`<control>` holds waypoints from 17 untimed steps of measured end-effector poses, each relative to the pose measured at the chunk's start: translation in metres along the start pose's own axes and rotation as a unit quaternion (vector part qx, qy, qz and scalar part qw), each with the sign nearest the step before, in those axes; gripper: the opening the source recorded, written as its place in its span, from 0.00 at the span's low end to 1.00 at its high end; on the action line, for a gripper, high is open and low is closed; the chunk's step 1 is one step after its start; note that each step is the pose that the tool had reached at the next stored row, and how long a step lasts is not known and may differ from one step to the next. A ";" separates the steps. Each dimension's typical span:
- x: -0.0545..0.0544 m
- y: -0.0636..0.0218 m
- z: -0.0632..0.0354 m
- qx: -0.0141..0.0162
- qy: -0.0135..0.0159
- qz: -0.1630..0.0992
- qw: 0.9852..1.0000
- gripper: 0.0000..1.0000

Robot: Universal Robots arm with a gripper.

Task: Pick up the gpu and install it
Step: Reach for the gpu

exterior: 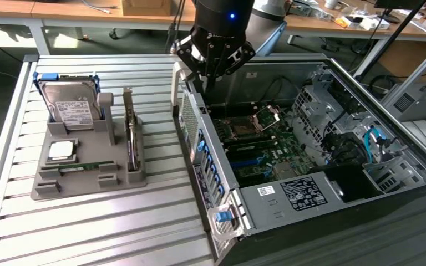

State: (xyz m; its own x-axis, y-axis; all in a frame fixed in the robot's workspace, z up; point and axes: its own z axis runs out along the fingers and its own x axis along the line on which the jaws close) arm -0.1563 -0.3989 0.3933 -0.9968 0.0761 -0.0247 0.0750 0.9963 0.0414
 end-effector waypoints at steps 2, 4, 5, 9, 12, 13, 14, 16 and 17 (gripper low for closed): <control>0.001 0.0000 0.0000 0.000 0.000 0.000 1.000 0.11; 0.002 -0.0001 0.0000 0.000 0.000 0.000 1.000 0.11; 0.002 -0.0001 0.0000 0.000 0.000 0.000 1.000 0.11; 0.004 -0.0003 -0.0001 0.000 0.000 0.000 1.000 0.11; 0.005 -0.0004 -0.0001 0.000 0.000 0.000 1.000 0.11; 0.005 -0.0004 -0.0001 0.000 0.000 0.000 1.000 0.11; 0.006 -0.0004 -0.0002 0.000 0.000 0.000 1.000 0.11; 0.006 -0.0005 -0.0002 0.000 0.000 0.000 1.000 0.11; 0.007 -0.0005 -0.0002 0.000 0.000 0.000 1.000 0.11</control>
State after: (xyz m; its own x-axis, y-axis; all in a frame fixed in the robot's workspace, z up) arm -0.1632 -0.3989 0.3933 -0.9968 0.0761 -0.0247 0.0751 0.9963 0.0414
